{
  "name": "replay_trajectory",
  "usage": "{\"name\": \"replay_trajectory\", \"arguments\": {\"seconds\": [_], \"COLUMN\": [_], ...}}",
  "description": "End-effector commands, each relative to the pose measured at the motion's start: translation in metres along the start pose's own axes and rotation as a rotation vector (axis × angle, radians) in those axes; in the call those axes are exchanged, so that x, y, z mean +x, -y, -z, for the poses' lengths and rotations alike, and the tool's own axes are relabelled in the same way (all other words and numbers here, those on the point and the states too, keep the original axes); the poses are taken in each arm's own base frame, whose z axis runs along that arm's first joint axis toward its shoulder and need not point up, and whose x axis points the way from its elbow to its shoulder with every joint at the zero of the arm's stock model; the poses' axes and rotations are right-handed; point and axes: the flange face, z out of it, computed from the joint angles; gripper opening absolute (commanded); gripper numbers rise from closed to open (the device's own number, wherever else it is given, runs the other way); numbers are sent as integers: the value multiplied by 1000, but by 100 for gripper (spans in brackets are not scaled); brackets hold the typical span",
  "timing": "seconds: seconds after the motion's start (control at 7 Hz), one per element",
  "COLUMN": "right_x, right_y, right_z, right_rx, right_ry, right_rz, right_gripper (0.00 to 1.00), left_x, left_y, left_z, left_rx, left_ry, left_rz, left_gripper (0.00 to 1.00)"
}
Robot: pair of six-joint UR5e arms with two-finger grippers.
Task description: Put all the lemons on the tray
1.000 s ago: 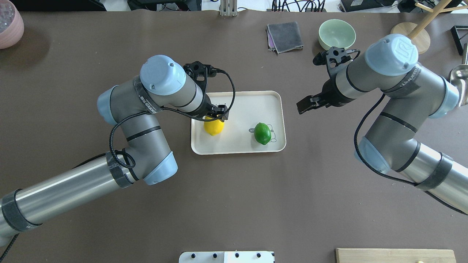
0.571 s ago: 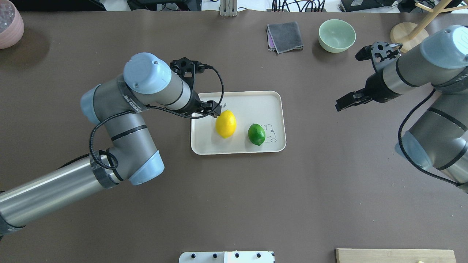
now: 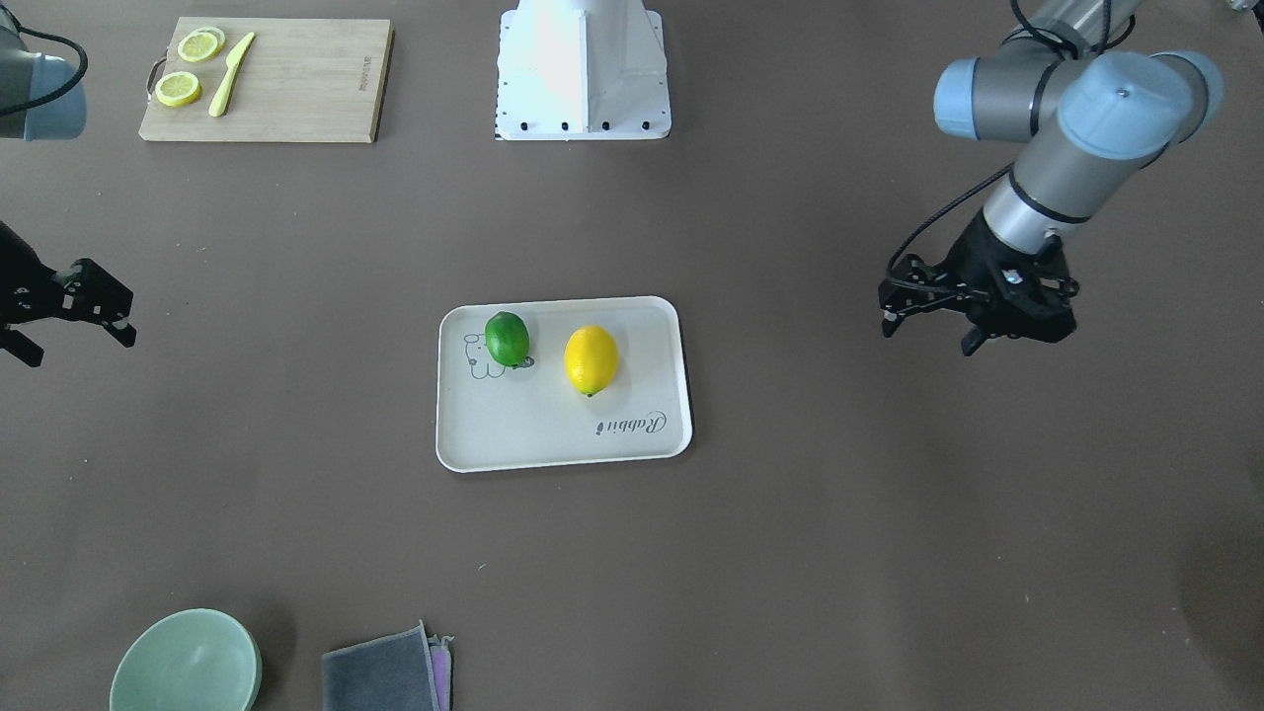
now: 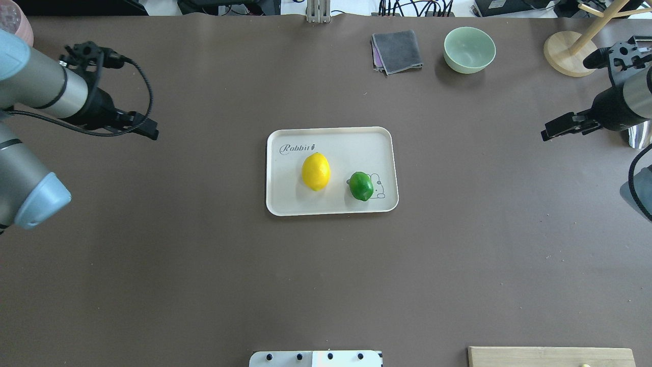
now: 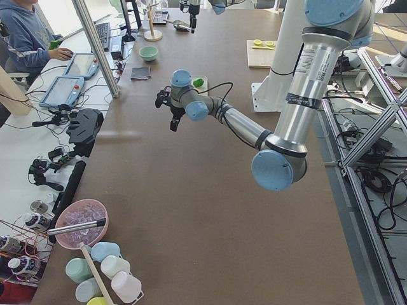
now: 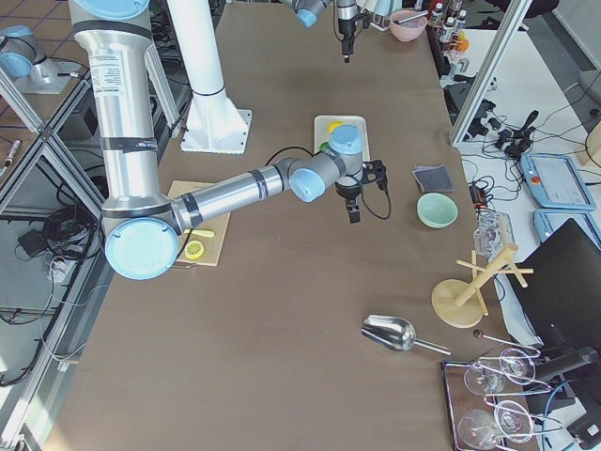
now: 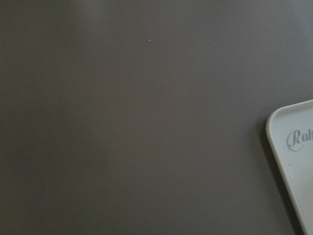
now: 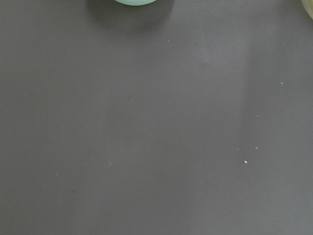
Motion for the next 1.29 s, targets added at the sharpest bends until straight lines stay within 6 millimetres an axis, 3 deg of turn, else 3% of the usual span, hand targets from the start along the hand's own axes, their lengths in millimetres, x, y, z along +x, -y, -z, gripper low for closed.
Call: {"name": "replay_trajectory", "arguments": {"seconds": [0.0,0.14,0.29,0.43,0.71,0.86,1.0,1.14], "right_x": [66,95,132,173,218,233,248,251], "right_y": [-15,-23,-36,-41,-66,-76,-84,-88], "right_z": [24,31,27,31,23,27,28,27], "right_rx": [10,5,-12,-12,-44,-49,-53,-57], "right_ry": [-28,-26,-51,-78,-104,-111,-88,-79], "right_rz": [-14,-50,-41,-41,-82,-86,-108,-109], "right_gripper": [100,100,100,100,100,100,100,100], "left_x": [-166,-232,-277,-319,-338,-342,-343,-343], "left_y": [-39,-52,-59,-85,-109,-117,-113,-120], "left_z": [47,56,68,86,90,89,88,89], "left_rx": [-26,-43,-35,-19,-23,-23,-28,-30], "left_ry": [74,79,71,91,103,107,108,104], "left_rz": [-84,-31,40,31,39,54,89,96], "left_gripper": [97,97,98,98,98,98,98,98]}}
